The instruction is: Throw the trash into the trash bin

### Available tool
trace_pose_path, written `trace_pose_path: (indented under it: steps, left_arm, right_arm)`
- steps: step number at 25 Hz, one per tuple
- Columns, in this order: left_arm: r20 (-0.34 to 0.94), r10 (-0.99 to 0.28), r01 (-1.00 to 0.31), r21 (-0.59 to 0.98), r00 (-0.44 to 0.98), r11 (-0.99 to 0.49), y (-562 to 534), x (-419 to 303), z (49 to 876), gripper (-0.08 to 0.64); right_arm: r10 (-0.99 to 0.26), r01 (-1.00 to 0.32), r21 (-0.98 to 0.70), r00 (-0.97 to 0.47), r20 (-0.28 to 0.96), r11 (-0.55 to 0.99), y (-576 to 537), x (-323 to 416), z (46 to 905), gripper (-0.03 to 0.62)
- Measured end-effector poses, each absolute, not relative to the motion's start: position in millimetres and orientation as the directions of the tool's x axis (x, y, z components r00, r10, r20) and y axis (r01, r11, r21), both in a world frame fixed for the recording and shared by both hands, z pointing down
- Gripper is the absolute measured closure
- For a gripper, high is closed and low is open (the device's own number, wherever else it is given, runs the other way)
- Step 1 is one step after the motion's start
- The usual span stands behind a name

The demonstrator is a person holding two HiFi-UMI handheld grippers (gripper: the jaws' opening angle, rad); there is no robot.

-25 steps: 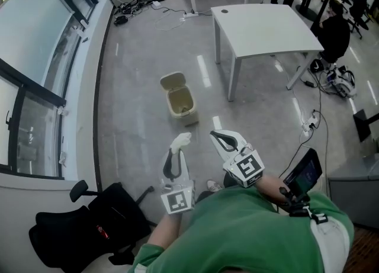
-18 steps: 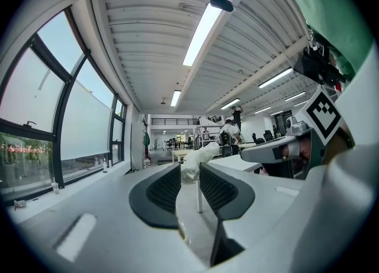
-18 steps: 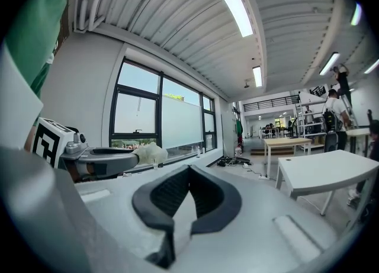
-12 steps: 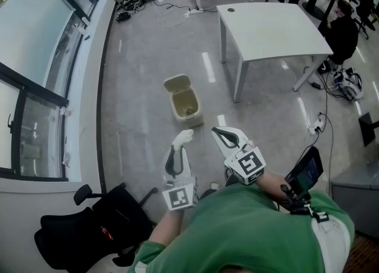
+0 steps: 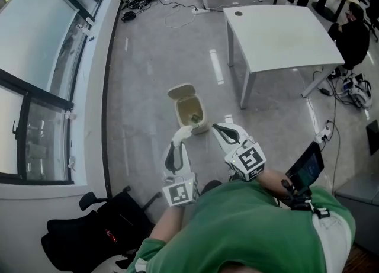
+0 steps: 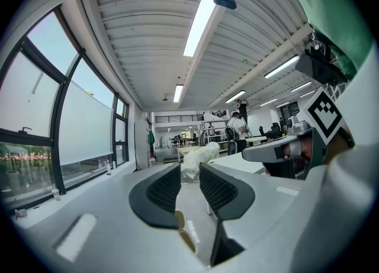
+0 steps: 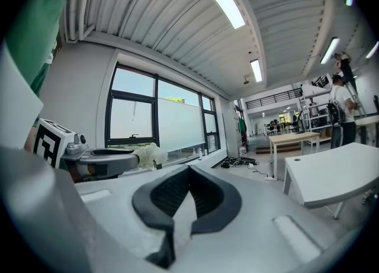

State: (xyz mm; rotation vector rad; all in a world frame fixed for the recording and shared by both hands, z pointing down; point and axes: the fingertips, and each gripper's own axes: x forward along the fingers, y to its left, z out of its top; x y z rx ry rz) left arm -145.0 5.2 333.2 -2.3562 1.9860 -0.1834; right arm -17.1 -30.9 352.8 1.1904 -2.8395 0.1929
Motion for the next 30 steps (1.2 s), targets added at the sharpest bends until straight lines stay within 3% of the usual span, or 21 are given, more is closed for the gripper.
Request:
trace_pose_path:
  steps: [9, 30]
  left_arm:
    - [0.083, -0.989, -0.984, -0.117, 0.125, -0.134, -43.6, -145.2, 344.4, 0.451]
    - [0.086, -0.947, -0.944, -0.093, 0.308, -0.316, -162.6, -216.1, 356.7, 0.451]
  right_arm:
    - [-0.699, -0.71, -0.11, -0.704, 0.128, 0.695, -85.3, -6.6, 363.4, 0.589]
    - [-0.794, -0.814, -0.074, -0.579, 0.186, 0.576, -183.0, -77.6, 370.6, 0.589]
